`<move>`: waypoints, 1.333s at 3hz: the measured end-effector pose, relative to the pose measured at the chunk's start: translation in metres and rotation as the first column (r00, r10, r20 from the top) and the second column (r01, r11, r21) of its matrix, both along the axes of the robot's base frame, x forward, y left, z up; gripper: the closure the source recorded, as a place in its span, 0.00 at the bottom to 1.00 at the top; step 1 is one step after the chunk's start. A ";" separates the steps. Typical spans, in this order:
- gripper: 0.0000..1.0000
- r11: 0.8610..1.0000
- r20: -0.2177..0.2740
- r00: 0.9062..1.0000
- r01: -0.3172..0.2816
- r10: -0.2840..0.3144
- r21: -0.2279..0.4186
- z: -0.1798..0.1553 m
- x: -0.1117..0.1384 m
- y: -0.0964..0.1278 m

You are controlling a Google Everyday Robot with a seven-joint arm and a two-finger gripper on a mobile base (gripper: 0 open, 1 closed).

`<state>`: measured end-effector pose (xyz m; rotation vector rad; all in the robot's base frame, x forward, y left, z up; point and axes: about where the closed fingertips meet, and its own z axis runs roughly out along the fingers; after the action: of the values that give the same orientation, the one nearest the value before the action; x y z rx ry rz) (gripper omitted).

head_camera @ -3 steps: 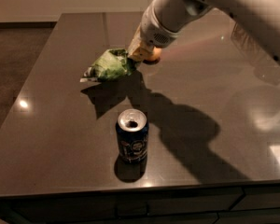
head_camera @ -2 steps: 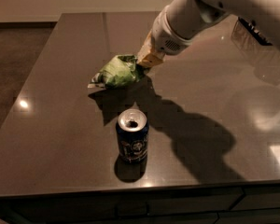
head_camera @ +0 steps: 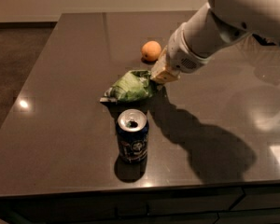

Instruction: Move green jalapeno chip bag near pepsi can

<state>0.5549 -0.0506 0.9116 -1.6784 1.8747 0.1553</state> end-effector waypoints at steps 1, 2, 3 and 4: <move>0.83 0.999 -0.015 0.999 0.035 -0.035 -0.011 -0.010 -0.013 -0.015; 0.59 0.998 -0.027 0.997 0.066 -0.067 -0.018 -0.018 -0.024 -0.027; 0.36 0.998 -0.026 0.998 0.062 -0.062 -0.019 -0.017 -0.024 -0.025; 0.13 0.998 -0.026 0.998 0.060 -0.060 -0.020 -0.017 -0.024 -0.024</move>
Offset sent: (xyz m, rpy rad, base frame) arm -0.0341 -0.0438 -0.0269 -0.0206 0.0439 -0.1084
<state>0.5306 -0.0745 0.8945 -1.6381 1.9492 0.1364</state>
